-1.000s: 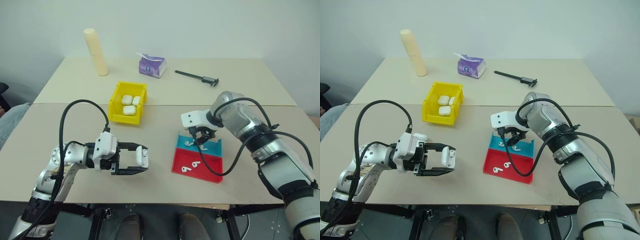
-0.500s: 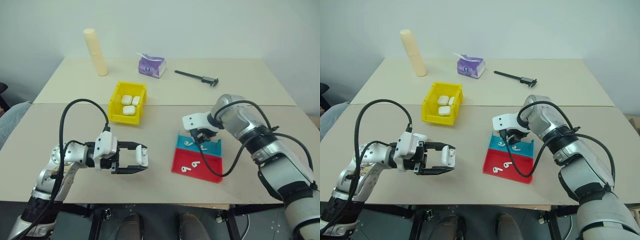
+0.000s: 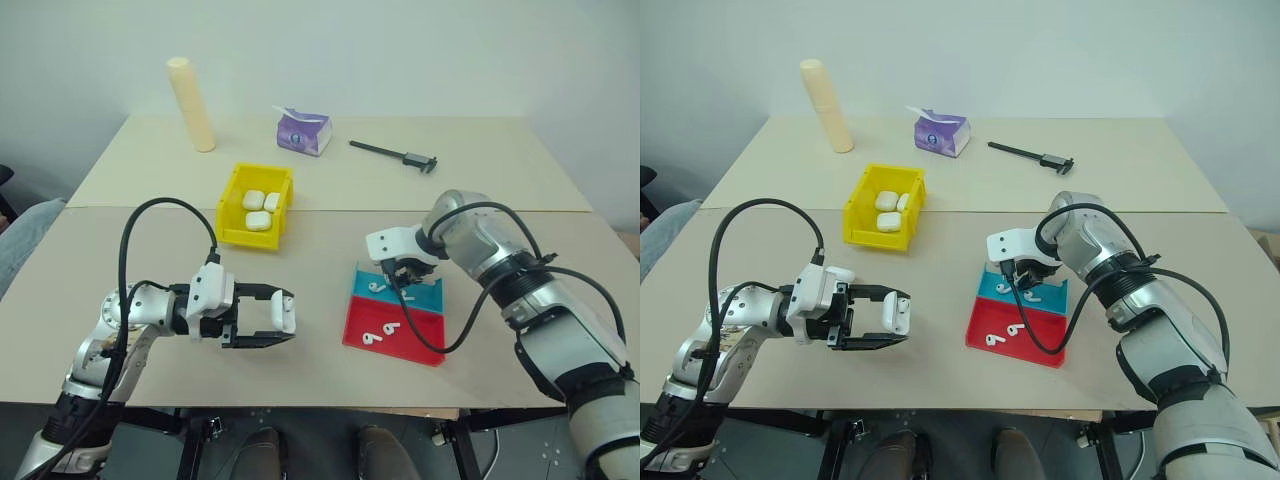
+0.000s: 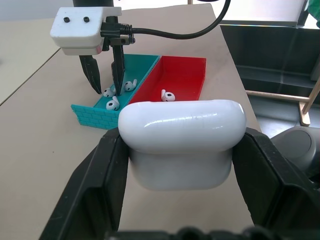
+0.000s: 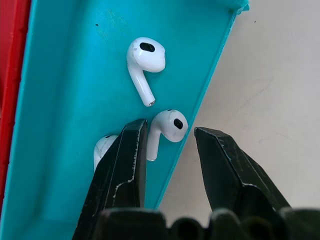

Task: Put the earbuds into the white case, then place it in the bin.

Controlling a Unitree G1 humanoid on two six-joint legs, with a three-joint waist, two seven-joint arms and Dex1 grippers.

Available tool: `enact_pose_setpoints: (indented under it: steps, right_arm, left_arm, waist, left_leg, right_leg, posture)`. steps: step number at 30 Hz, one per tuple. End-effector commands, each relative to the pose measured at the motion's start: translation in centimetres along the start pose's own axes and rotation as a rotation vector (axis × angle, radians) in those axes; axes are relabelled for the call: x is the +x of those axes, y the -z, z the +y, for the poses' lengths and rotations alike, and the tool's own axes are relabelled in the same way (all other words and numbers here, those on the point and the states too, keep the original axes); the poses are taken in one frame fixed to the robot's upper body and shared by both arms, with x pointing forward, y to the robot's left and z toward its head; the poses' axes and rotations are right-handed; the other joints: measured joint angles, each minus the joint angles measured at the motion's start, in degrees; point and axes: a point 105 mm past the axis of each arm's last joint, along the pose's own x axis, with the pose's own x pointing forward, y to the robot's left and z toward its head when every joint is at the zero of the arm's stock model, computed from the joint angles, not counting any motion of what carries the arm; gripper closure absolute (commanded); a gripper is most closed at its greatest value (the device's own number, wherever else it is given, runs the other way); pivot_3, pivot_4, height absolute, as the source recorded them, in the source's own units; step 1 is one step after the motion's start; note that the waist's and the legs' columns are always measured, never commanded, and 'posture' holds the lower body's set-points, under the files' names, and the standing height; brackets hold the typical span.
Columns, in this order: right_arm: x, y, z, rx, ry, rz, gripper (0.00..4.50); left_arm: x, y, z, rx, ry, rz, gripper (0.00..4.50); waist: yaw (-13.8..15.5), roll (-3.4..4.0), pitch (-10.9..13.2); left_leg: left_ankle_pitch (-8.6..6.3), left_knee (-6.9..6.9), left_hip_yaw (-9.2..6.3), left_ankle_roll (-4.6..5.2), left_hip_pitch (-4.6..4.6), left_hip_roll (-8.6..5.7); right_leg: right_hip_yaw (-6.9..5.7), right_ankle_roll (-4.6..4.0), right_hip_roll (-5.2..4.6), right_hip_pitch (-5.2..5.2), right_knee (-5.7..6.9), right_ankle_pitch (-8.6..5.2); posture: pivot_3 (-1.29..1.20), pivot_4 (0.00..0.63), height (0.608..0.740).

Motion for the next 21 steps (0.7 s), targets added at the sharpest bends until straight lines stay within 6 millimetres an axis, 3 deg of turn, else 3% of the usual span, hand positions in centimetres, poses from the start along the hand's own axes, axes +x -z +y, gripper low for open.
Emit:
enact_pose_setpoints:
  steps: [1, 2, 13, 16, 21]
  right_arm:
    - [-0.18, -0.04, 0.02, 0.007, 0.007, -0.017, 2.98]
    - [-0.18, -0.04, 0.04, 0.002, 0.008, -0.017, 3.19]
    - [0.04, 0.16, 0.33, -0.003, 0.009, -0.012, 3.19]
    - [0.12, 0.27, 0.48, -0.008, 0.006, -0.008, 3.68]
    - [0.02, 0.16, 0.51, -0.003, 0.014, -0.018, 3.68]
  left_arm:
    - [-0.10, -0.89, 0.20, 0.059, 0.007, -0.002, 1.71]
    - [-0.09, -0.87, 0.18, 0.059, 0.009, -0.001, 1.71]
    - [0.08, -0.84, 0.25, 0.060, 0.014, -0.003, 1.71]
    - [0.10, -0.83, 0.21, 0.059, 0.016, -0.003, 1.71]
    - [0.09, -0.84, 0.19, 0.056, 0.018, -0.005, 1.71]
  waist:
    - [0.00, 0.00, 0.00]
    - [-0.01, 0.00, 0.00]
    - [0.00, 0.00, 0.00]
    - [0.01, 0.00, 0.00]
    - [-0.01, 0.00, 0.00]
  left_leg:
    - [0.00, 0.00, 0.00, 0.00, 0.00, 0.00]
    - [0.00, 0.00, 0.00, 0.00, 0.01, 0.00]
    - [0.00, 0.00, 0.00, 0.00, 0.07, 0.00]
    - [0.00, 0.00, 0.00, 0.00, 0.08, 0.00]
    - [0.00, 0.00, 0.00, 0.00, 0.12, 0.00]
  right_leg:
    - [0.00, 0.00, 0.00, 0.00, 0.00, 0.00]
    - [0.00, 0.00, 0.00, 0.01, 0.00, 0.00]
    - [0.00, 0.00, 0.00, 0.06, 0.00, 0.00]
    - [0.00, 0.00, 0.00, 0.07, 0.00, 0.00]
    - [0.00, 0.00, 0.00, 0.10, 0.00, 0.00]
  posture:
    - [0.00, 0.150, 0.740]
    - [0.00, 0.150, 0.740]
    - [0.00, 0.150, 0.740]
    - [0.00, 0.150, 0.740]
    - [0.00, 0.150, 0.740]
